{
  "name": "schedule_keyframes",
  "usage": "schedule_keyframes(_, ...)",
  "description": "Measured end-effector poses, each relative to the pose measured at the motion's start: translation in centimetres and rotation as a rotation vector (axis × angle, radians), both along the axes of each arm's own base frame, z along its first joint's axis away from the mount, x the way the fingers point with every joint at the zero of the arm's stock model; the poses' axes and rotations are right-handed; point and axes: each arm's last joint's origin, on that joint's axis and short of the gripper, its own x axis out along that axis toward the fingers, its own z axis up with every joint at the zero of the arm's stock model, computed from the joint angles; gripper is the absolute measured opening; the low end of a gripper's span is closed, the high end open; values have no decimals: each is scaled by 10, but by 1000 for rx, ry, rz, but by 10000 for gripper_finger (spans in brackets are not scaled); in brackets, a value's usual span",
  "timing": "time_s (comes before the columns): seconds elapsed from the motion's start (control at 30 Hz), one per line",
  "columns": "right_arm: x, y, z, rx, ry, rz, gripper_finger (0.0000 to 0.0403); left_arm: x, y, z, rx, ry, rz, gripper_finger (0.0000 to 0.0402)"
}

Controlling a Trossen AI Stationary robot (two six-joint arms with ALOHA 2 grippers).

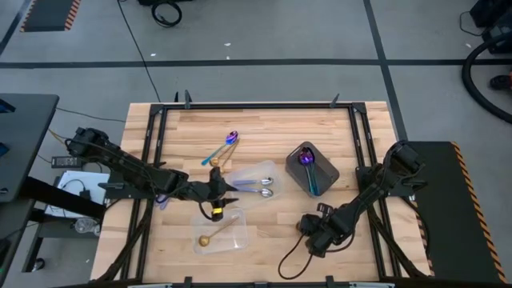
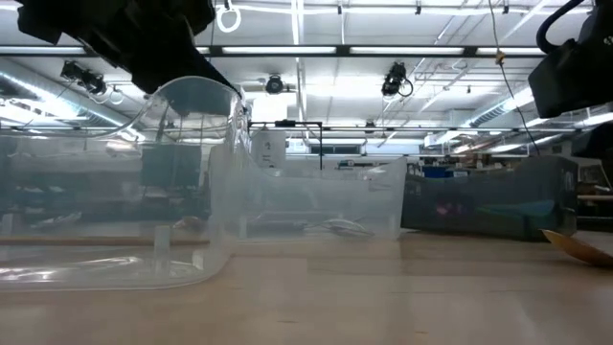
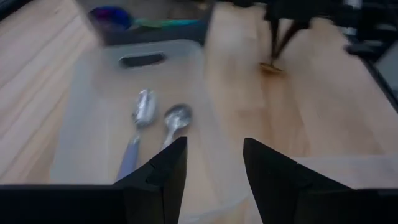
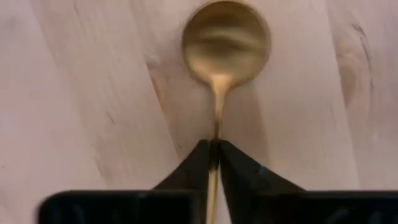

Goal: Sort silverware by color (type)
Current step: Put the gold spoon into the bottom transparent bin

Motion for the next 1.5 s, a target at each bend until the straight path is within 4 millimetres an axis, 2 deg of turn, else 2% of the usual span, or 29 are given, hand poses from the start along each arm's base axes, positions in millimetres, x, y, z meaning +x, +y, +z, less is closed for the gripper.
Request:
schedule_keyframes(0.1, 0, 0, 0, 8, 4, 14, 13, 0, -4, 2, 50, -3, -48, 164)
schedule_keyframes(0.33, 4, -7, 6, 20, -15, -13, 11, 0, -11, 7, 129, -53, -114, 164)
schedule_keyframes(0.53, 14, -17, 11, 32, -63, -61, 11, -3, -19, 5, 217, -53, -81, 164)
schedule_keyframes(0.67, 24, -24, 12, 79, -73, -96, 11, -5, -31, 15, 304, -55, -60, 164)
schedule_keyframes(0.77, 31, -32, 13, 102, -93, -126, 11, 1, -40, 21, 326, -28, -73, 164)
schedule_keyframes(1.0, 50, -44, 17, 209, -153, -112, 11, 18, -57, 18, 400, 96, -106, 164)
schedule_keyframes(1.3, 62, -67, 44, 288, -263, -119, 10, 36, -68, 7, 505, 183, -152, 164)
schedule_keyframes(1.5, 66, -86, 62, 332, -320, -165, 10, 36, -77, 12, 594, 160, -119, 164)
